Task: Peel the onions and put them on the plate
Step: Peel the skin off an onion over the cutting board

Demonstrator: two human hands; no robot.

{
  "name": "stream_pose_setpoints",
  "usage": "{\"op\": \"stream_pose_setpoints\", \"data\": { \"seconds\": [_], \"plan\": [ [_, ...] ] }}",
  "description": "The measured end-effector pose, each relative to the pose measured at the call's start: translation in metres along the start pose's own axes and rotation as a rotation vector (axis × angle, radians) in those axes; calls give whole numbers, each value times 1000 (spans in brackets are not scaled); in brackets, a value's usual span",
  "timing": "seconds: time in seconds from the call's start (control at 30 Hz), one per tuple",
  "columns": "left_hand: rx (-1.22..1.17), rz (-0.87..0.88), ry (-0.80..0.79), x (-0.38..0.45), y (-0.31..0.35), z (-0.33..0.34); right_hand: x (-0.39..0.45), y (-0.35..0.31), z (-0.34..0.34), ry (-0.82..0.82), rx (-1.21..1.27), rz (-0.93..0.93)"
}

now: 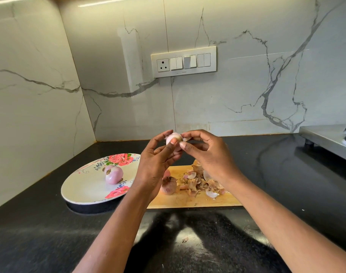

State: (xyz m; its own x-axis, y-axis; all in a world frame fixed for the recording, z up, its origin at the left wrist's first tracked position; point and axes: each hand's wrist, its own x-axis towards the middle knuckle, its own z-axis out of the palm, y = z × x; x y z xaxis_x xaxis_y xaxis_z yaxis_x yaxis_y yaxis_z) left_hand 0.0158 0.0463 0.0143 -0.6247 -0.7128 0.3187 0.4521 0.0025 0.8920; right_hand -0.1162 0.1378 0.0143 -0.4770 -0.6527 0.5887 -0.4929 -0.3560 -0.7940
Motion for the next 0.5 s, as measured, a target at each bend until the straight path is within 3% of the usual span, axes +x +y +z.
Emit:
{"op": "stream_pose_setpoints", "data": {
  "seconds": [0.5],
  "plan": [
    [-99, -128, -78, 1, 2, -2, -1, 0, -1, 111, -124, -119]
  ]
}}
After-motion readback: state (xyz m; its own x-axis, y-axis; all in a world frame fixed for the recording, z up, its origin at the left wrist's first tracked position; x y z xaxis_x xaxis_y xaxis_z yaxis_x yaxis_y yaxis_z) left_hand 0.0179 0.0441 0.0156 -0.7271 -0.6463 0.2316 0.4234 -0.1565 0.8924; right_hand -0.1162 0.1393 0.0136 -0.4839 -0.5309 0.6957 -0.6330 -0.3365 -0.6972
